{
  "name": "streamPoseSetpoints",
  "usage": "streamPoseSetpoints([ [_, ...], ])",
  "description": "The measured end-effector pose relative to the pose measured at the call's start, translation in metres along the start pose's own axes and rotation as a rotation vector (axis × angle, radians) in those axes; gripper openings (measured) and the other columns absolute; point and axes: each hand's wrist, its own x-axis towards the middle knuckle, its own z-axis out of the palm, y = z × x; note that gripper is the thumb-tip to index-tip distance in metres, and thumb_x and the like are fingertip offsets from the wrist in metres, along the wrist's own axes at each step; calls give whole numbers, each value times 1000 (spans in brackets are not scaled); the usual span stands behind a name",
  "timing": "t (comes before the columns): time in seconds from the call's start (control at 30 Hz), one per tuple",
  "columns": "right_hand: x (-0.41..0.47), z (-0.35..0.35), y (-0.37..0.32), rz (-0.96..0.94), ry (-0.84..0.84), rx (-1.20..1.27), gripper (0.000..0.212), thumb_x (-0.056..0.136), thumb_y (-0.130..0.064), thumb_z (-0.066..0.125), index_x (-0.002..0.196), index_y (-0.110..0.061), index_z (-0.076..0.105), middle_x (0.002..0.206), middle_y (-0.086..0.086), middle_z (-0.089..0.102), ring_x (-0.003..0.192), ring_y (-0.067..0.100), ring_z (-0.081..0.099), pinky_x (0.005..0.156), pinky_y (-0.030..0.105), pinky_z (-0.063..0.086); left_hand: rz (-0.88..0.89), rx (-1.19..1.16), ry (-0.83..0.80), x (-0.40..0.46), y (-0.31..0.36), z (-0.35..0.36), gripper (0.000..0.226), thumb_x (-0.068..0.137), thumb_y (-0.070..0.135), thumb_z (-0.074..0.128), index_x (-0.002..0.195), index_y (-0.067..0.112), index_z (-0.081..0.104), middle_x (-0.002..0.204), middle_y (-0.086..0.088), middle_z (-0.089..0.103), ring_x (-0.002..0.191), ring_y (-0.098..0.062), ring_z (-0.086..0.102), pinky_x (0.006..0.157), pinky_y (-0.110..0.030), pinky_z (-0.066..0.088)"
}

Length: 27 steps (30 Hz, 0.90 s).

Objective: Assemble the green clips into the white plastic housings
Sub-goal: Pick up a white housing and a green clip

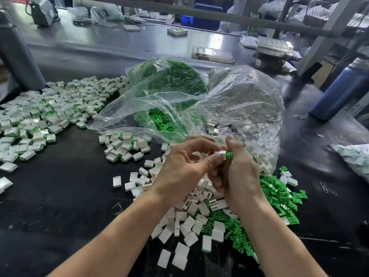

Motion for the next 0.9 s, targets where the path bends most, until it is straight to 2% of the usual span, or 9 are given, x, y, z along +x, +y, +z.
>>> streamPoseSetpoints([
  [0.07,-1,2,0,3,27,-34,64,106,-57,39,62,-23,72,52,2,51,41,18,41,38,25,31,1,-9,-13,-1,1,0,7,92,10,76,99,8,77,122,-2,67,91,-28,74,84,-40,62],
  [0.13,-2,6,-1,-11,42,-19,66,108,-52,38,58,-24,71,49,-2,47,39,15,38,36,23,29,21,7,-22,-1,3,0,7,91,7,76,98,7,76,120,-2,66,83,-21,74,76,-29,61],
  [0.27,-3,12,-4,-21,45,93,58,112,-37,36,67,-21,69,47,-6,51,35,6,46,32,18,35,70,78,-35,-2,6,1,7,92,5,74,99,7,75,118,-5,65,85,-12,74,72,-20,59],
  [0.33,-5,14,-5,-32,29,102,54,113,-30,34,74,-18,70,46,-8,54,35,3,48,32,17,36,96,116,-39,-3,7,0,8,93,4,74,101,7,75,117,-7,68,91,-13,73,75,-19,59],
  [0.43,-5,13,-3,-64,11,105,53,113,-27,33,81,-14,72,48,-8,58,38,2,52,34,16,39,114,191,-43,-2,9,-1,10,92,7,76,102,10,77,115,1,72,102,-14,72,92,-30,58],
  [0.53,-6,13,0,-89,22,63,62,113,-30,33,71,-28,80,50,-8,56,42,5,49,36,21,39,119,208,-50,-3,11,-1,12,91,6,77,102,8,79,115,5,73,105,-10,71,97,-33,57],
  [0.67,-7,14,-1,-92,0,138,66,112,-26,33,67,-30,80,50,-8,61,40,1,55,35,16,40,124,173,-29,-4,12,1,12,90,3,77,100,9,79,115,5,73,100,-11,73,89,-27,60],
  [0.77,-4,11,-1,-91,-11,107,62,111,-31,35,67,-28,79,47,-8,52,36,7,44,33,17,33,91,114,-29,-4,12,1,10,90,2,76,99,4,78,116,3,74,91,-17,75,77,-24,61],
  [0.9,0,6,3,-114,-36,21,59,111,-37,34,69,-28,75,52,-1,41,42,16,33,35,24,25,77,125,-25,-2,12,-2,10,90,3,76,100,4,77,117,1,74,90,-16,75,78,-22,59],
])
